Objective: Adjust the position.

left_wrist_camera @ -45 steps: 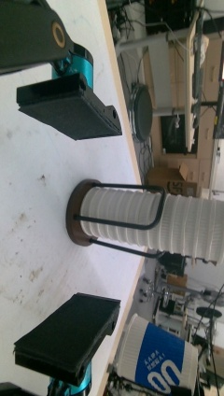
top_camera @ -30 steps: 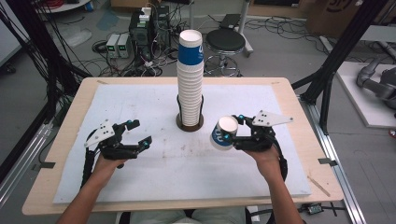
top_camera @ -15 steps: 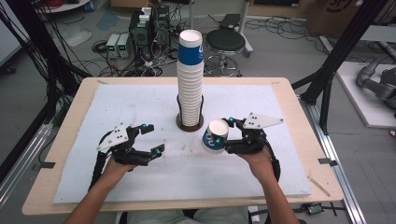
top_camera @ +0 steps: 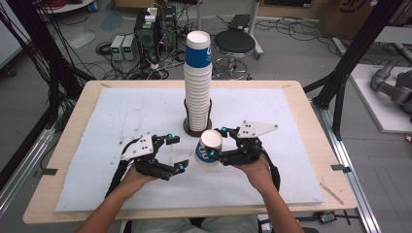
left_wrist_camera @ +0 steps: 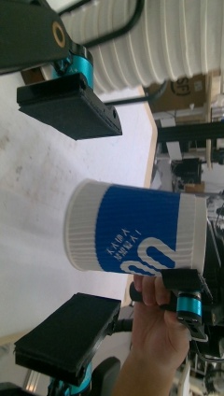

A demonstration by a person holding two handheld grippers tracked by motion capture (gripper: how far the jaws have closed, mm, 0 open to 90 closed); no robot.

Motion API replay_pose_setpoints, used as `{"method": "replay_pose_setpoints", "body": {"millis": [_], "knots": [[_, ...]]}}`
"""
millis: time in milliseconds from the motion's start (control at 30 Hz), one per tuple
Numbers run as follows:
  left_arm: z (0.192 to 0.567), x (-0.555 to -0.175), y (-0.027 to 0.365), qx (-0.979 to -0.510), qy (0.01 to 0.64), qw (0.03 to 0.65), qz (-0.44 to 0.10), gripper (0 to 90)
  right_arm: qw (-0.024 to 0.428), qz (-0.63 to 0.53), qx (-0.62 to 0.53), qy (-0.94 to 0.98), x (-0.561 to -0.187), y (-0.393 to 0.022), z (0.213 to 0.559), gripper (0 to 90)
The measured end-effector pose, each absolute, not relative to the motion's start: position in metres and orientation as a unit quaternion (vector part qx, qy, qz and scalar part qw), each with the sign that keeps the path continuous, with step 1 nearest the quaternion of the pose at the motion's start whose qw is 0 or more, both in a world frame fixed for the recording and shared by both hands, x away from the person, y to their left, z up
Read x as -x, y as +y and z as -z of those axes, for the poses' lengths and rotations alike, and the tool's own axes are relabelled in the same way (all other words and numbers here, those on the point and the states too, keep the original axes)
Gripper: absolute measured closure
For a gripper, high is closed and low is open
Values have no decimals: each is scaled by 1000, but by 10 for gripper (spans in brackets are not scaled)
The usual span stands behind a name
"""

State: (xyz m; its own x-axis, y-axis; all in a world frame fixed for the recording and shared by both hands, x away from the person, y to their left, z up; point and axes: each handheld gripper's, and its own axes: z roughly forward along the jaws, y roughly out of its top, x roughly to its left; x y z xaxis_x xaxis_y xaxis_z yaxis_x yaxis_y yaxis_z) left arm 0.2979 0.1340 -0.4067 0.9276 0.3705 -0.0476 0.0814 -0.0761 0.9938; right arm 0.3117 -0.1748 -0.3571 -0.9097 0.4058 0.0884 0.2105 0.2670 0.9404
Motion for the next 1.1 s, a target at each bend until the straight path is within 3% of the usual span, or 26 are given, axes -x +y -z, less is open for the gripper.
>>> {"method": "replay_pose_setpoints", "body": {"millis": [300, 1100], "knots": [[410, -300, 111, -737, 129, 656, -101, 146, 68, -584, -183, 788, -310, -169, 358, 314], [413, -301, 100, -740, 100, 660, -81, 164, 8, -640, -178, 748, -309, -170, 359, 314]]}}
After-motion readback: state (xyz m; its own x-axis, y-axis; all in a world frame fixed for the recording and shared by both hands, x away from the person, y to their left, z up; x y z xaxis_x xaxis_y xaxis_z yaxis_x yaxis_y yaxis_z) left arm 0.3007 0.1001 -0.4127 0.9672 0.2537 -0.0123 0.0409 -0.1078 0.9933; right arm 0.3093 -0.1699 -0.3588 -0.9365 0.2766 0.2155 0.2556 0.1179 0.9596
